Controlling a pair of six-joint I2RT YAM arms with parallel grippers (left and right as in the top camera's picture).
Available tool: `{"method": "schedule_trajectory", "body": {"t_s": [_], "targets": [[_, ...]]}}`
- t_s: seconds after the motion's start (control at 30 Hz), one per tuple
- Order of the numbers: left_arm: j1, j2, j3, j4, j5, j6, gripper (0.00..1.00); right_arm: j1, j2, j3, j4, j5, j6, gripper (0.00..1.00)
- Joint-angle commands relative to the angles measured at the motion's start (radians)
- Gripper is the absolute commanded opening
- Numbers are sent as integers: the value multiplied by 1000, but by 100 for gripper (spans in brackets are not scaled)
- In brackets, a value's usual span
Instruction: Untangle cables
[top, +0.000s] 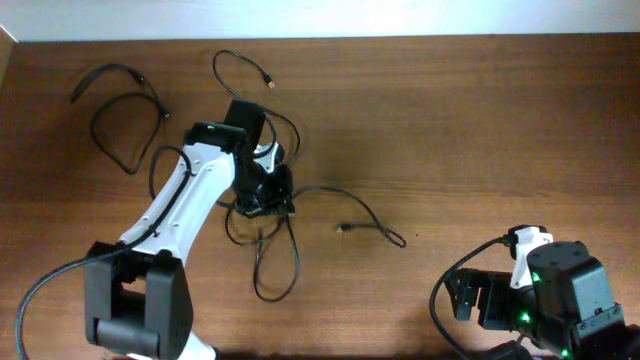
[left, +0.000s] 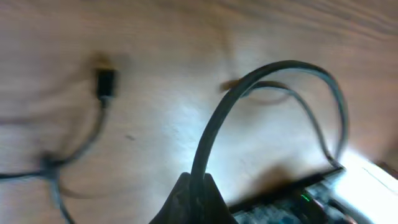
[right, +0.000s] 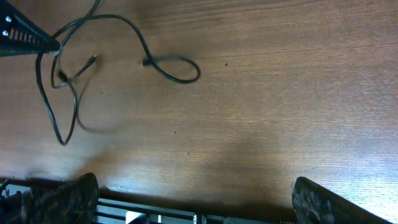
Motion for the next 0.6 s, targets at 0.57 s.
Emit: {"method": "schedule_trajectory", "body": {"t_s": [0.57], "targets": [[449,-23,70,2189,598,-985,0,5,-6,0,-63,9,12,99]]}}
